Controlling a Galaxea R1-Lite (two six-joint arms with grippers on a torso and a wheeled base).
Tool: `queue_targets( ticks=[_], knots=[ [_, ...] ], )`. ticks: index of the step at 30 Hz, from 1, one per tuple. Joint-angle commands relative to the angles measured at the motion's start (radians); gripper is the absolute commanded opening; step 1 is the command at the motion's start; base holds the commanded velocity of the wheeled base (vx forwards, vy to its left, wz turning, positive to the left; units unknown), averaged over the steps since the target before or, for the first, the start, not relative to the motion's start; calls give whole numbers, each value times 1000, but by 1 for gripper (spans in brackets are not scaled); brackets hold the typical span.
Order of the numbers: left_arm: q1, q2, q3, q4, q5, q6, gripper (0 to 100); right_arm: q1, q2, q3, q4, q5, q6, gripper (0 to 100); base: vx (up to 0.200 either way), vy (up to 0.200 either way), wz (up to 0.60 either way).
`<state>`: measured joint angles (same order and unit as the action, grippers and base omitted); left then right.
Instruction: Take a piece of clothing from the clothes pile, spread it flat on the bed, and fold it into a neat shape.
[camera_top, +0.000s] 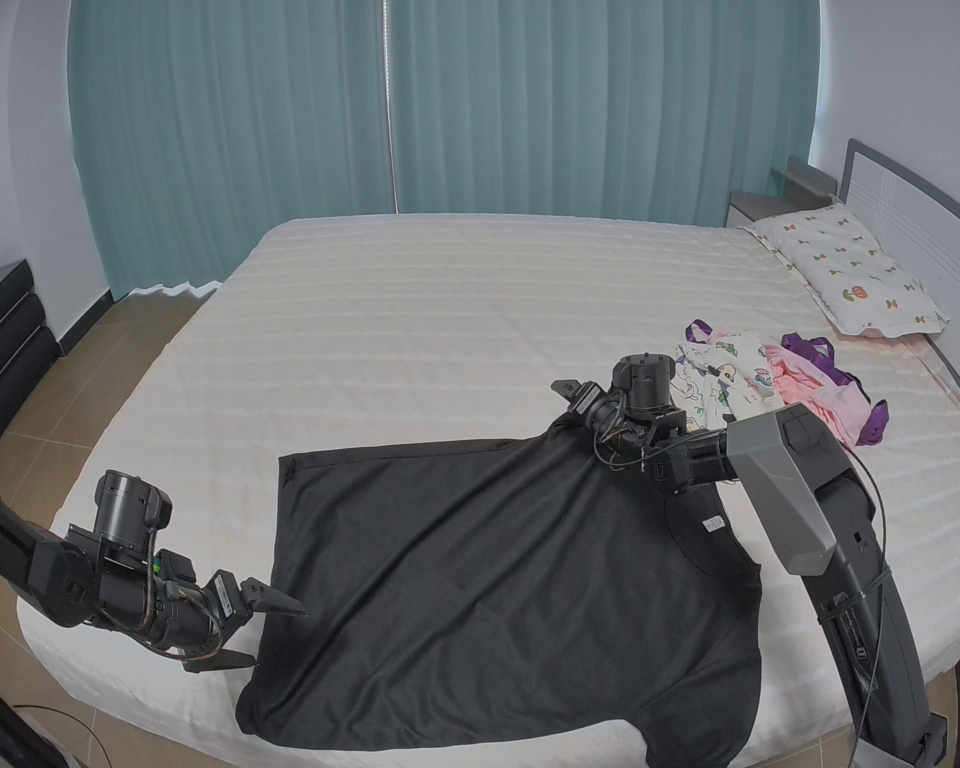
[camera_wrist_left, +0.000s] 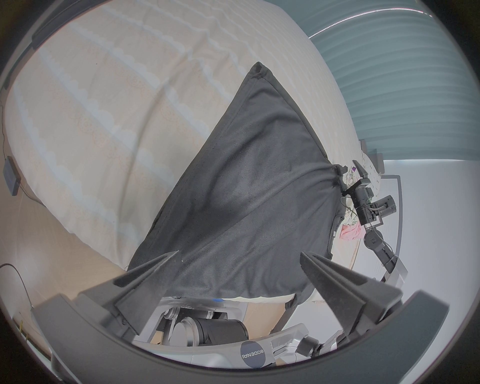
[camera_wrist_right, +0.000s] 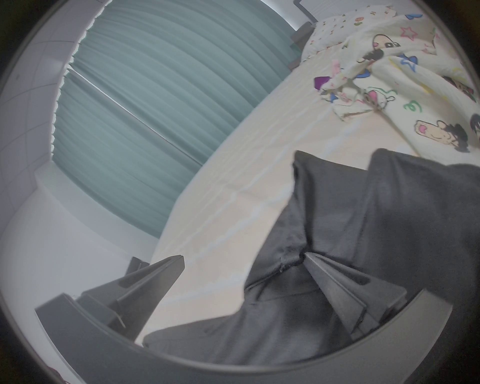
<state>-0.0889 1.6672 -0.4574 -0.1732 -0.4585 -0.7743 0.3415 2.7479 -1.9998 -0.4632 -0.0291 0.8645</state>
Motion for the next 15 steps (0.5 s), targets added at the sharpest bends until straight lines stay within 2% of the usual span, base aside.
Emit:
queue_targets(
  ticks=[1,9,15],
  knots=[
    [0,2,2,0,0,0,100,21,16,0,-146,3,-1,100,0,0,0],
    [1,-1,3,0,0,1,100,-1,-30,0,-247,9,-1,100,0,0,0],
    [1,-4,3,0,1,1,100,-19,-71,0,-221,-11,-1,100,0,0,0]
  ],
)
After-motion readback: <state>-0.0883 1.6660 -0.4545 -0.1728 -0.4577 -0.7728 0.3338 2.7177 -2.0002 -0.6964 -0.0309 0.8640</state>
